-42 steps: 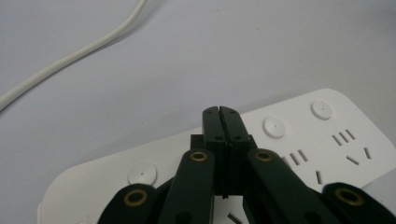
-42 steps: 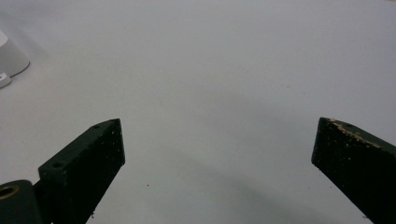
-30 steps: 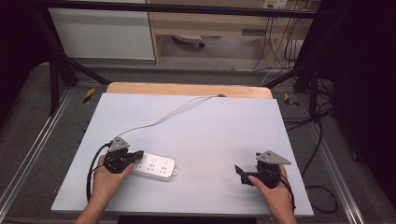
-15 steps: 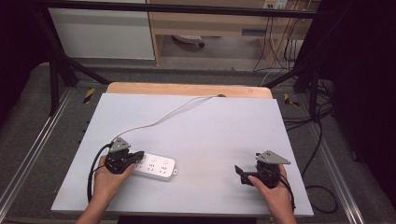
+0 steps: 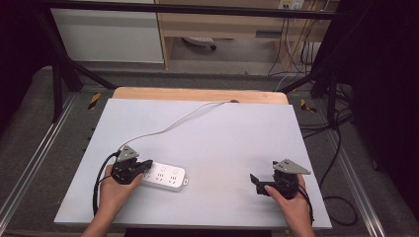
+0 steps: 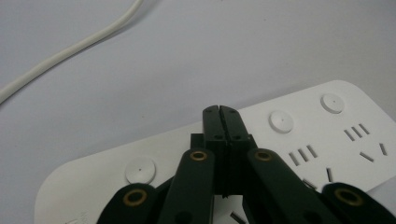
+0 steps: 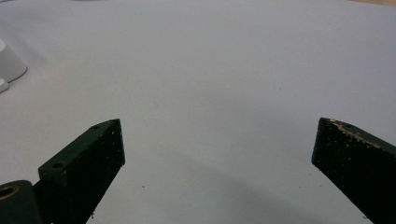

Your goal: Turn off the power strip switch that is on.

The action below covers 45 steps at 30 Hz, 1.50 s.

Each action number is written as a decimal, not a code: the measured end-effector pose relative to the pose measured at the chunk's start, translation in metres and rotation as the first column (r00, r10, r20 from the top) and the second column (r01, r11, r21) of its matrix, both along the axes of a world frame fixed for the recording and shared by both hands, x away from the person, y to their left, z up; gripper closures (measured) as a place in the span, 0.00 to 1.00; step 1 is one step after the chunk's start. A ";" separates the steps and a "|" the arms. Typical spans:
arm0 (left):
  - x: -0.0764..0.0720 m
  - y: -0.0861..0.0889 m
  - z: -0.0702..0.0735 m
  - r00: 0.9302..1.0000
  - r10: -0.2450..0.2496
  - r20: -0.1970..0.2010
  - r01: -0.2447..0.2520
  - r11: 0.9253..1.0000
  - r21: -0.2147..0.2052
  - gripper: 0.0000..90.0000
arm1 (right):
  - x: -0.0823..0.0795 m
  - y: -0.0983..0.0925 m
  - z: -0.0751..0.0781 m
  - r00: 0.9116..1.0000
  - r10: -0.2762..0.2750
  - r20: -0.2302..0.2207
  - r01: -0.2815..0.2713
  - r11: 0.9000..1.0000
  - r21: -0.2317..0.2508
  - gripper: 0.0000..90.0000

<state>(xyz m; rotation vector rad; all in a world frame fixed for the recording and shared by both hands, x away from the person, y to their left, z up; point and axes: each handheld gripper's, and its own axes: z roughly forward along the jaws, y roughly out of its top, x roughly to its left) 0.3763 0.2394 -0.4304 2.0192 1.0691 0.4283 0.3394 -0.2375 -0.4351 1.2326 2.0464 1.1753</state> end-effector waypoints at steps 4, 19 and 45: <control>0.000 0.000 0.000 1.000 -0.002 -0.001 0.002 1.000 0.001 1.00 | -0.001 0.000 0.001 1.000 0.004 0.010 -0.004 1.000 -0.001 0.03; 0.001 0.001 0.000 1.000 -0.008 -0.016 0.008 1.000 -0.010 1.00 | -0.001 -0.001 0.000 1.000 0.014 0.016 -0.014 1.000 0.000 0.03; 0.003 0.002 0.001 0.999 -0.019 -0.027 0.019 1.000 -0.017 1.00 | 0.000 -0.002 0.000 1.000 0.009 0.014 -0.009 1.000 -0.005 0.03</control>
